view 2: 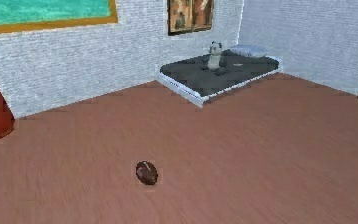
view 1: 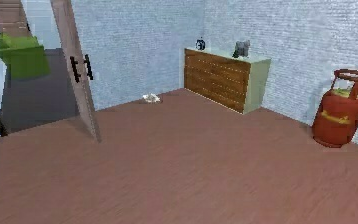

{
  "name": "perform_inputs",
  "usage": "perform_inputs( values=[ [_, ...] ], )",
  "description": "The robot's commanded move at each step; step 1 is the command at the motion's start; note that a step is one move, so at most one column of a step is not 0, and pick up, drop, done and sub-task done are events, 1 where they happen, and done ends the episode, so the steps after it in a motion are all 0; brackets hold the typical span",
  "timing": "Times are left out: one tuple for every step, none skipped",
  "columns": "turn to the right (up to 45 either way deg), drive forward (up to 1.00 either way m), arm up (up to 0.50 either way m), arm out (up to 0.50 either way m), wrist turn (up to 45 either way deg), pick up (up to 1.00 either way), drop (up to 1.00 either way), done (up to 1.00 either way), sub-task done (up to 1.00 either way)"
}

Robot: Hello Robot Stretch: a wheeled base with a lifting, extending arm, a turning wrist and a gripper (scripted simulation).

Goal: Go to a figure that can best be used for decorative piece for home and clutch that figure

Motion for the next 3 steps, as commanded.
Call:
perform_inputs(
  values=[
    [-33.0, 0.00, 0.00, 0.00, 0.0, 0.00, 0.00, 0.00, 0.00],
    [0.0, 1.00, 0.00, 0.00, 0.0, 0.00, 0.00, 0.00, 0.00],
    [-3.0, 0.00, 0.00, 0.00, 0.0, 0.00, 0.00, 0.00, 0.00]
  ],
)
